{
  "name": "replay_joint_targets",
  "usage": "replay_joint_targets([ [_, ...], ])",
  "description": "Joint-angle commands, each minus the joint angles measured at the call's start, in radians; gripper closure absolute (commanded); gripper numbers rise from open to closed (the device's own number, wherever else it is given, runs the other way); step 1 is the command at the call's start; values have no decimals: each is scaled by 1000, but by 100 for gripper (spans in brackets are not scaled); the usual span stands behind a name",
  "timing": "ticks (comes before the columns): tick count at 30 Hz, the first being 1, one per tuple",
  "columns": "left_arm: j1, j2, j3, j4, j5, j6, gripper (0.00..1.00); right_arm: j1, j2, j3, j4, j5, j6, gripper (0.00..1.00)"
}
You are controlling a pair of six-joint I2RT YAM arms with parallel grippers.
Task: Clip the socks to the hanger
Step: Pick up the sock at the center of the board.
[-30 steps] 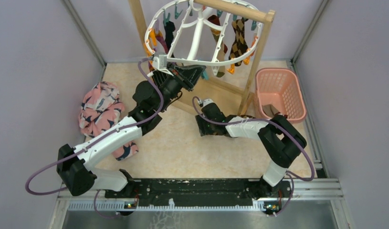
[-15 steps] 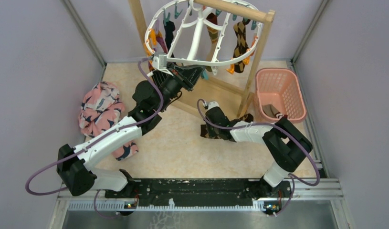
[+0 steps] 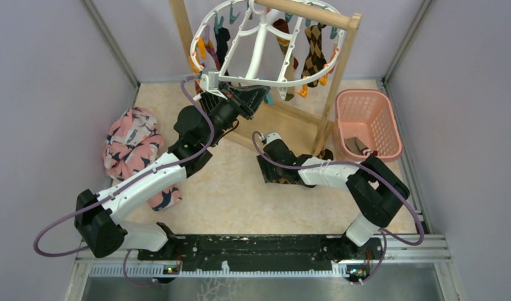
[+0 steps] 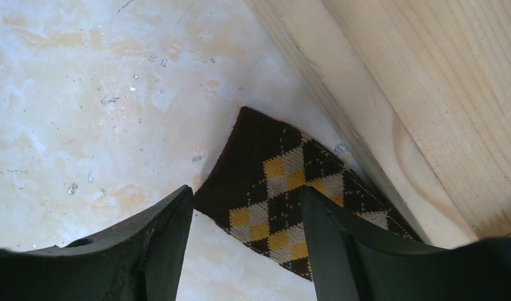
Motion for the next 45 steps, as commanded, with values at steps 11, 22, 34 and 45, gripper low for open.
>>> replay_joint_targets([
  [11, 13, 0, -18, -17, 31, -13, 100, 48, 31, 56, -18, 17, -40, 34],
  [22, 19, -15, -31, -14, 31, -14, 100, 52, 66, 31, -22, 25, -21, 69],
  [34, 22, -19, -40, -9, 58, -20, 100, 51, -138, -30, 6, -12, -11, 100],
  [45, 24, -12, -43, 5, 68, -38, 100, 50, -622, -51, 52, 111, -80, 100],
])
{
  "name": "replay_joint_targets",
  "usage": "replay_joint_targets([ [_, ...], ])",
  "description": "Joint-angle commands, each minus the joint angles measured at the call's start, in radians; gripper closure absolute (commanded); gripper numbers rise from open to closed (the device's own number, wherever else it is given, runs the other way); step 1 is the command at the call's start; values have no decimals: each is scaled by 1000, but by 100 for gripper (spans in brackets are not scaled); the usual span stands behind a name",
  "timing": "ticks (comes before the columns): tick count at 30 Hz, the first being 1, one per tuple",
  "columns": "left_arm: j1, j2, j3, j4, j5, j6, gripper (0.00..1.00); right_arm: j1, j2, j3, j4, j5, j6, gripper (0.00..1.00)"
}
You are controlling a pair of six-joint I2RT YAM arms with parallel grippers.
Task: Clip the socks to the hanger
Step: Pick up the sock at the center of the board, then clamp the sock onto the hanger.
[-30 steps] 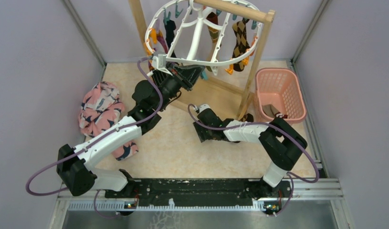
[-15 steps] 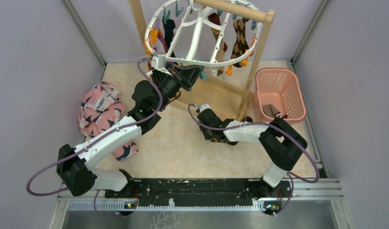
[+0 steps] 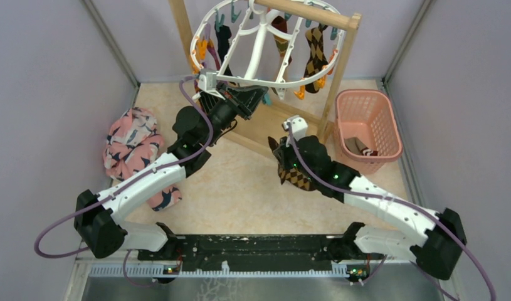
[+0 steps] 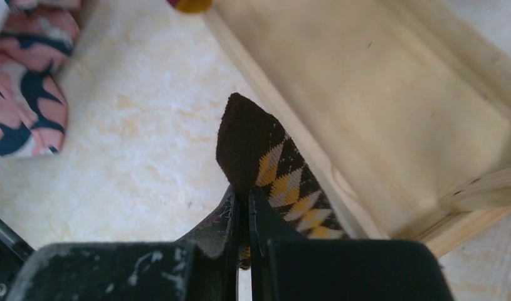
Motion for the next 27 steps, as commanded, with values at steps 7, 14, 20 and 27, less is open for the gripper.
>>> replay_joint_targets([
  [7, 0, 7, -8, -10, 53, -37, 100, 10, -265, -38, 224, 128, -150, 100],
  [14, 0, 21, -1, -12, 60, -47, 100, 12, -212, 43, 259, 71, -236, 100],
  [20, 0, 24, 1, -15, 55, -43, 100, 13, -173, 122, 263, 38, -265, 100],
  [27, 1, 27, 0, -17, 51, -42, 100, 26, -137, 187, 261, 16, -301, 100],
])
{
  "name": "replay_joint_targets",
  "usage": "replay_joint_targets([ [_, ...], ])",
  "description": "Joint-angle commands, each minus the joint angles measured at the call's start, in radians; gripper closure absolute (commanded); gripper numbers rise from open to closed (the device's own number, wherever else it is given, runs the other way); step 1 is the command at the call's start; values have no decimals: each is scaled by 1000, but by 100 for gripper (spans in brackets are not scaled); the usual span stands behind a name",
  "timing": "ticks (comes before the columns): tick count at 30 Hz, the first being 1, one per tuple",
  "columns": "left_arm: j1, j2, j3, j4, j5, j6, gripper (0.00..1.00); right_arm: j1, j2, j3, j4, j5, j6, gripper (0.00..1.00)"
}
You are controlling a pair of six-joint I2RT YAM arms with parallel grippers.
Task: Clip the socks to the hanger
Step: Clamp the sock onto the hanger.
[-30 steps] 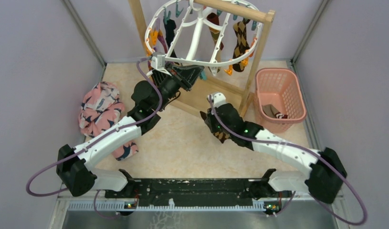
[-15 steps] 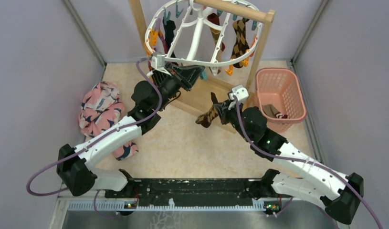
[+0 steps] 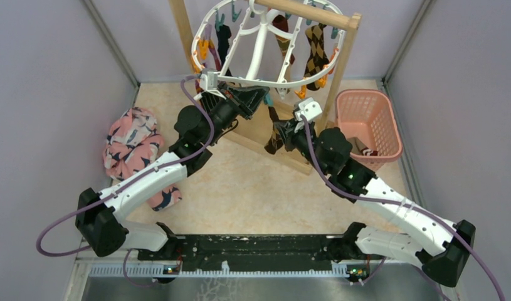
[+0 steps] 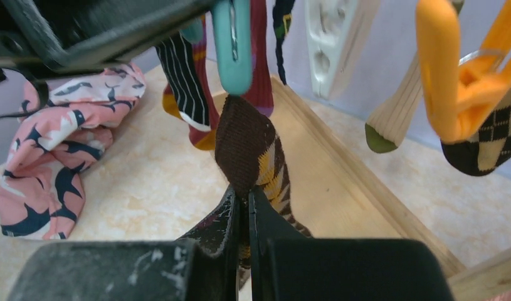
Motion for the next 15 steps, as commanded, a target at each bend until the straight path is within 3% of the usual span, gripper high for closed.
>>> replay_joint_targets([
  [1, -3, 12, 2, -31, 35, -8, 100, 26, 22, 85, 59, -24, -40, 100],
  [15, -2, 12, 2, -31, 43, -13, 100, 37, 47, 127, 60, -5, -78, 100],
])
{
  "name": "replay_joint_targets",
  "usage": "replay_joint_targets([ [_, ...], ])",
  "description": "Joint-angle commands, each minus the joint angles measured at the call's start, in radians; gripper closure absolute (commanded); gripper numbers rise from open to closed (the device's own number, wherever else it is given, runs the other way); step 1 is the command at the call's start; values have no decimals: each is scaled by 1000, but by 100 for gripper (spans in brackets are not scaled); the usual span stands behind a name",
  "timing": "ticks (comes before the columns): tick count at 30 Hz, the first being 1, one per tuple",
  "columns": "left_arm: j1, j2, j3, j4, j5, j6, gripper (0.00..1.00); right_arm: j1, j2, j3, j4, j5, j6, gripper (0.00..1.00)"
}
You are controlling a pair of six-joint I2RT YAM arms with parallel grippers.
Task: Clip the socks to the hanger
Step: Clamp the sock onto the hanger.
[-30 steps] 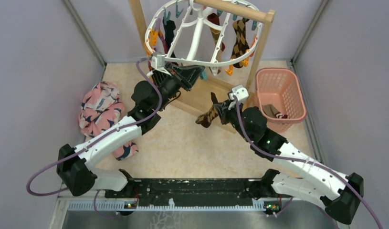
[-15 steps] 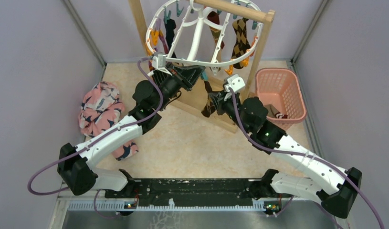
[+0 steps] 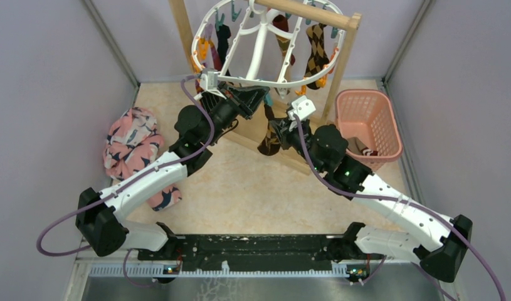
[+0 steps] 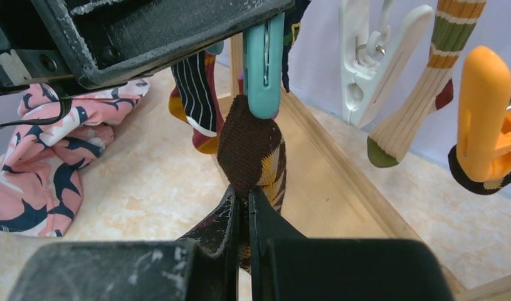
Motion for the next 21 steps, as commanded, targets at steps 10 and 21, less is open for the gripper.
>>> replay_joint_targets([
  [10, -2, 11, 6, -33, 43, -11, 100, 17, -15, 67, 57, 17, -39, 100],
  [21, 0, 6, -9, -19, 97, -68, 100, 17, 18, 96, 88, 33, -87, 100],
])
